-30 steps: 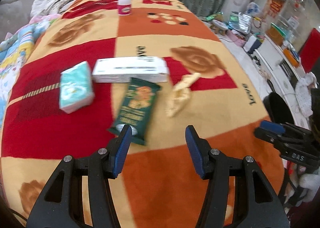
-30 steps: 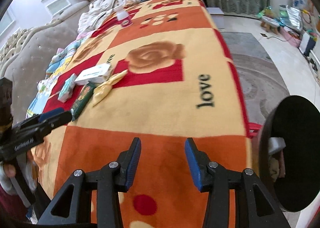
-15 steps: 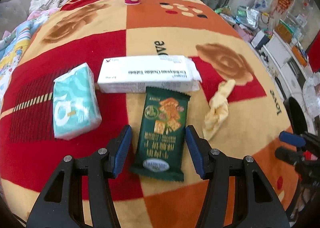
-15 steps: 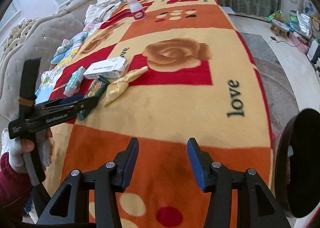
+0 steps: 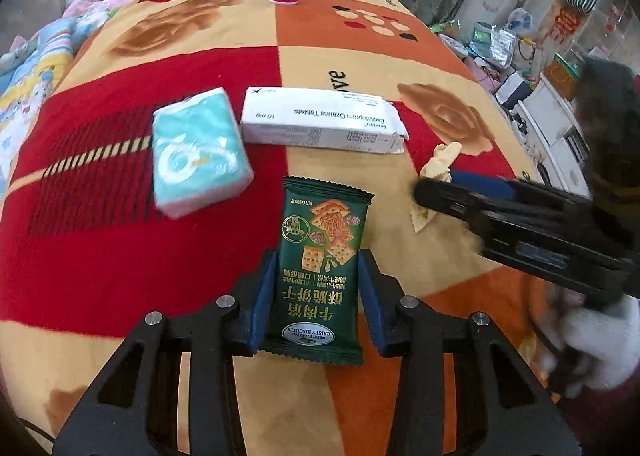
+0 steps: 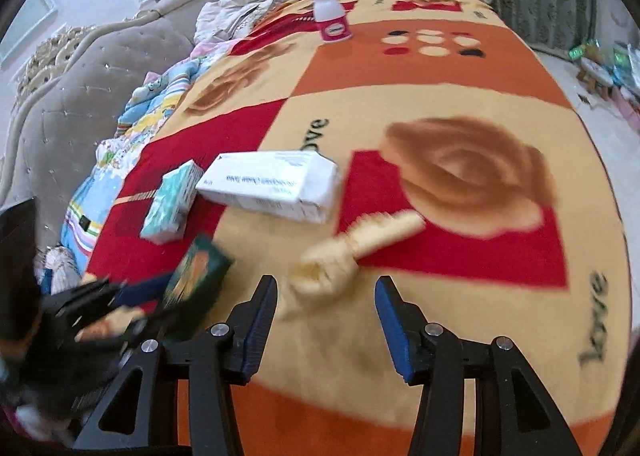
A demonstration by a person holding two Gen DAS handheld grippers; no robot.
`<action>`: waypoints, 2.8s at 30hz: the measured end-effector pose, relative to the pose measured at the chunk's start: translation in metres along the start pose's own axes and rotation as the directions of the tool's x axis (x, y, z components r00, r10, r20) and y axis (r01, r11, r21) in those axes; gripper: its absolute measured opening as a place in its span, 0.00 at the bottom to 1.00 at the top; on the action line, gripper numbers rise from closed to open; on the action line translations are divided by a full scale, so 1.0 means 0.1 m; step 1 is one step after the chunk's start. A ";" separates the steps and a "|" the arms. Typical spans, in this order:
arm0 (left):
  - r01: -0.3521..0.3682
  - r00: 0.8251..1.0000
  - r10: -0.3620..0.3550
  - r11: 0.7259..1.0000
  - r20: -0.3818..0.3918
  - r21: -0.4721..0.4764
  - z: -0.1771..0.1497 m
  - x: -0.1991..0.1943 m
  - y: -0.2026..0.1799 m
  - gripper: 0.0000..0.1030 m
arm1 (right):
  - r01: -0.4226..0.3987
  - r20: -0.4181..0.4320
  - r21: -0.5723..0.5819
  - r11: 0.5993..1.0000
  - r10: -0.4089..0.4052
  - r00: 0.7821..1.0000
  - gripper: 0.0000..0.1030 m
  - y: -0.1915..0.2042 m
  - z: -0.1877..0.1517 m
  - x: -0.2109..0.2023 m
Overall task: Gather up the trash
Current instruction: 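Grasp the green cracker wrapper with left gripper while right gripper grasps beige tissue, then carry the cracker wrapper and beige tissue over the black bin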
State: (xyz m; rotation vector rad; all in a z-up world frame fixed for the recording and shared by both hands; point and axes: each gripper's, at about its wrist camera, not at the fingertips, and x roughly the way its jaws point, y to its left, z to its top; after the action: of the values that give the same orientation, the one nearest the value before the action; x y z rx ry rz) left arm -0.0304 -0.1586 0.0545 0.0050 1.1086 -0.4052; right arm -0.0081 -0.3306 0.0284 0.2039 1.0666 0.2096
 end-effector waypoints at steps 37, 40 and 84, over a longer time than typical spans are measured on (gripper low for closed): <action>0.092 0.994 -0.099 0.986 0.044 0.136 -0.14 -0.20 -1.23 0.37 | 0.054 0.117 -0.031 0.998 -0.050 0.992 0.17 -0.58 -0.92 -1.17; 0.099 0.993 -0.107 0.983 0.043 0.156 -0.13 -0.19 -1.35 0.37 | 0.062 0.127 -0.015 0.998 -0.059 0.990 0.17 -0.67 -0.96 -1.26; 0.231 0.972 -0.232 0.915 -0.037 0.332 -0.13 0.12 -2.69 0.37 | 0.166 0.135 0.223 0.960 -0.199 0.971 0.17 -1.85 -1.50 -1.83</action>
State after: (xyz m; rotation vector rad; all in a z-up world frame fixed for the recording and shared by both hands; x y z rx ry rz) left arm -0.1234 -0.4092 0.0911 0.1741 1.0288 -0.8043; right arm -0.2124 -0.5477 0.0635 0.3057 0.9443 -0.0870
